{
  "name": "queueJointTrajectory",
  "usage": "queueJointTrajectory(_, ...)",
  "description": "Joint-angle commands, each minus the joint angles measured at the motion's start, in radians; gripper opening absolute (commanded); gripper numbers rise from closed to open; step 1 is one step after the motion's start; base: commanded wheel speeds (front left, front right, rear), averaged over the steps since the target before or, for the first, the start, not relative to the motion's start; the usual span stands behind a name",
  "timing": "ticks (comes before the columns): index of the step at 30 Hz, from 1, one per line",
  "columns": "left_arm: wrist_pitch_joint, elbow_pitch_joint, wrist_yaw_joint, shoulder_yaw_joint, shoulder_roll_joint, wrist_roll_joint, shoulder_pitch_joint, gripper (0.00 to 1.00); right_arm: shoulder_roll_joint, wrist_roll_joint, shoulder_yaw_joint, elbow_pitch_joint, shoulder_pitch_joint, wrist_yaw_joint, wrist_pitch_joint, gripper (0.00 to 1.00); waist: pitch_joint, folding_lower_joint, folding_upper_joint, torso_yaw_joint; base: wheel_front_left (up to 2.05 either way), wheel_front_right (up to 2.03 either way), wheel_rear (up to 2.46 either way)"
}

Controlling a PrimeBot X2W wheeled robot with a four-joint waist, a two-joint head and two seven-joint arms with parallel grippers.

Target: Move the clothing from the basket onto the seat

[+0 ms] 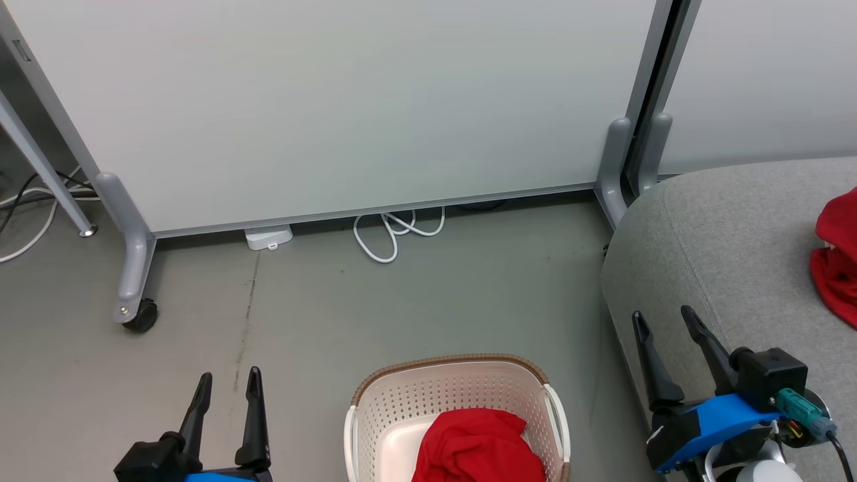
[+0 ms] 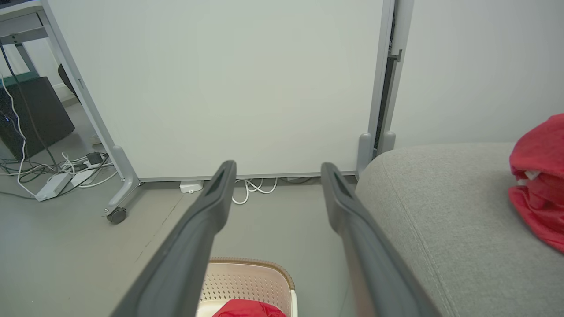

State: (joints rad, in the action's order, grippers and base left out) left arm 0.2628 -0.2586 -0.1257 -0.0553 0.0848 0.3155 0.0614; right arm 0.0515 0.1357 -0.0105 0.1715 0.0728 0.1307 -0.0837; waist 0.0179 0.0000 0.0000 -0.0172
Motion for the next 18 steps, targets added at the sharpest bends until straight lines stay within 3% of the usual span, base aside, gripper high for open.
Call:
queueJointTrajectory(1,0.003,-0.002,-0.007,-0.008,0.003,0.001,0.000,1.00,-0.002,0.006,0.003,-0.001,-0.008,0.000,-0.006,1.00,-0.006,0.0000,0.0000,0.004,0.00,0.00,0.00)
queueJointTrajectory(9,0.003,0.002,-0.007,-0.023,0.004,0.001,-0.016,1.00,-0.002,0.005,0.014,-0.014,0.021,0.000,-0.007,1.00,-0.060,0.0000,0.0000,0.033,0.00,0.00,0.00)
queueJointTrajectory(18,0.003,-0.009,-0.007,-0.079,0.007,-0.002,-0.144,1.00,-0.001,-0.042,0.023,-0.057,0.134,0.000,-0.004,1.00,-0.278,0.0000,0.0000,0.080,0.00,0.00,0.00)
